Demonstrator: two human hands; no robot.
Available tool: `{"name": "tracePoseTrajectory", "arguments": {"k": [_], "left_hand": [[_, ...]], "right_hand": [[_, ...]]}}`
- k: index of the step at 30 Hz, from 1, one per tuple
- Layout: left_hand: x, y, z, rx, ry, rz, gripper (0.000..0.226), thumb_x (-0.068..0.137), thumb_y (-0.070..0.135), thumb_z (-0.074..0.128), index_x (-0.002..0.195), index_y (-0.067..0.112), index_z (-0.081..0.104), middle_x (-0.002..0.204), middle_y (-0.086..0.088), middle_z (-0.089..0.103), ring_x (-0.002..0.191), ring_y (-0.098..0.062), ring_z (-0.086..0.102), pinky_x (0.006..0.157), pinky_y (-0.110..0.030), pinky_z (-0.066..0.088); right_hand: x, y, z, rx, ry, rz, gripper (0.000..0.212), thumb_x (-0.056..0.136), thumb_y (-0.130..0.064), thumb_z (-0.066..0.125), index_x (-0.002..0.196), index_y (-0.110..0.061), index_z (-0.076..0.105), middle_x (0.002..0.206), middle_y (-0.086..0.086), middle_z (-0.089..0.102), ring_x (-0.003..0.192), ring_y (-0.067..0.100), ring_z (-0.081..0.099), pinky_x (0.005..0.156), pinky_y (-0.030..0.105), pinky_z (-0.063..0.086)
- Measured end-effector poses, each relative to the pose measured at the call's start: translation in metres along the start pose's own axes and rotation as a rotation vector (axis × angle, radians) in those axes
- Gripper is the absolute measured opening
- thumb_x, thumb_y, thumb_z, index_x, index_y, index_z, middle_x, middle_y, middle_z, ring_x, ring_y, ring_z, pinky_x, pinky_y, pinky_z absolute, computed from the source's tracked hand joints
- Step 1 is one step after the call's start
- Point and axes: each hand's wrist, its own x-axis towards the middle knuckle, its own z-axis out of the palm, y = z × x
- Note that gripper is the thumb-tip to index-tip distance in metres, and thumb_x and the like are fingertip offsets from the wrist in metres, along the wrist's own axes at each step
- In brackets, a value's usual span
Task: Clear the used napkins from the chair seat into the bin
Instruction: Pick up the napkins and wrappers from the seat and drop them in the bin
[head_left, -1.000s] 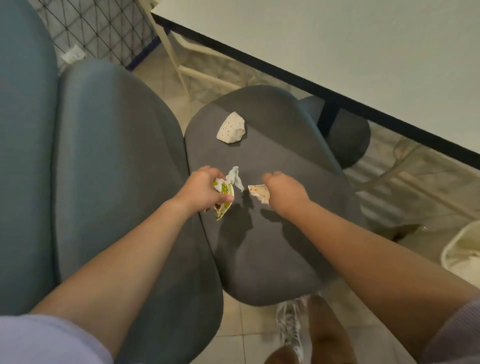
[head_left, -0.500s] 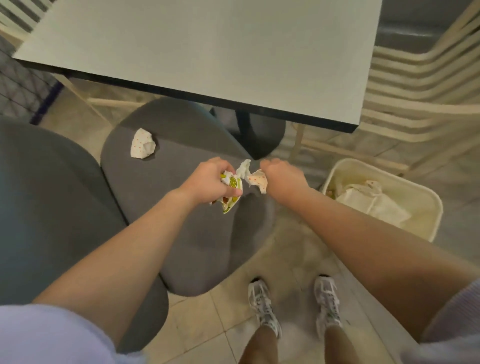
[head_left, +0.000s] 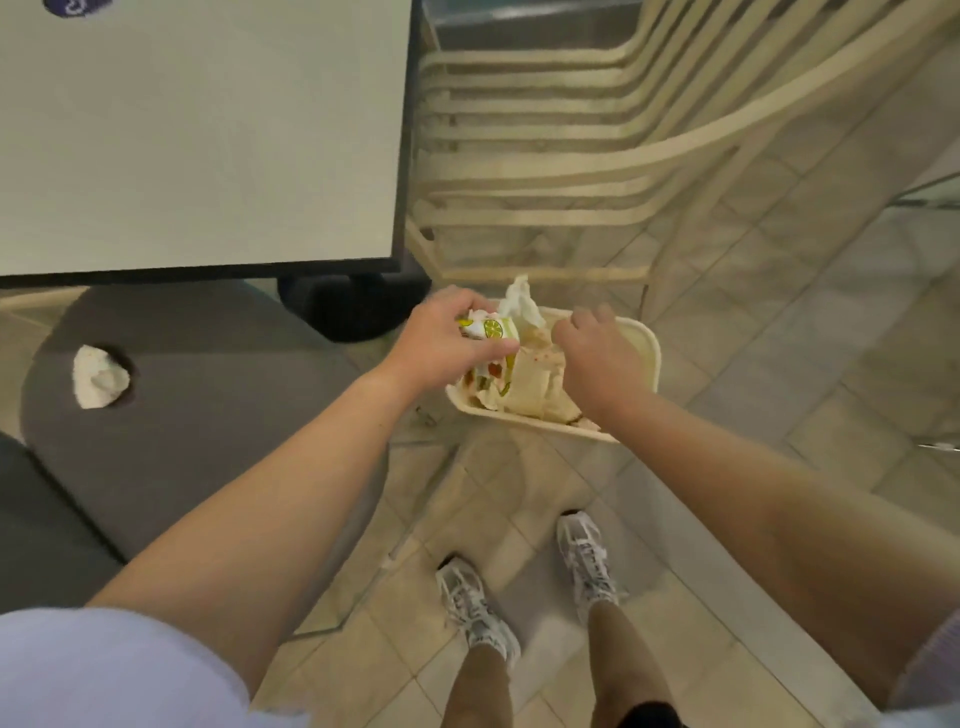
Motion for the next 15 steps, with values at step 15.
{"name": "tracePoseTrajectory", "arguments": {"k": [15], "left_hand": [[0.073,-0.060,0.106,1.013,-0.413,0.086,0.045,0.095,0.037,0.042,0.135,0.019,0.036,0.144,-0.005,0.031,0.131,-0.026,0.028,0.092,-0.042,0.040]], "right_hand": [[0.026,0.056,0.076,-0.014,-0.519,-0.046,0.037,0.087,0.007,0.046,0.123,-0.002,0.053,0.143,0.018,0.033,0.123,0.033,0.045,0.099,0.034,0.043]]}}
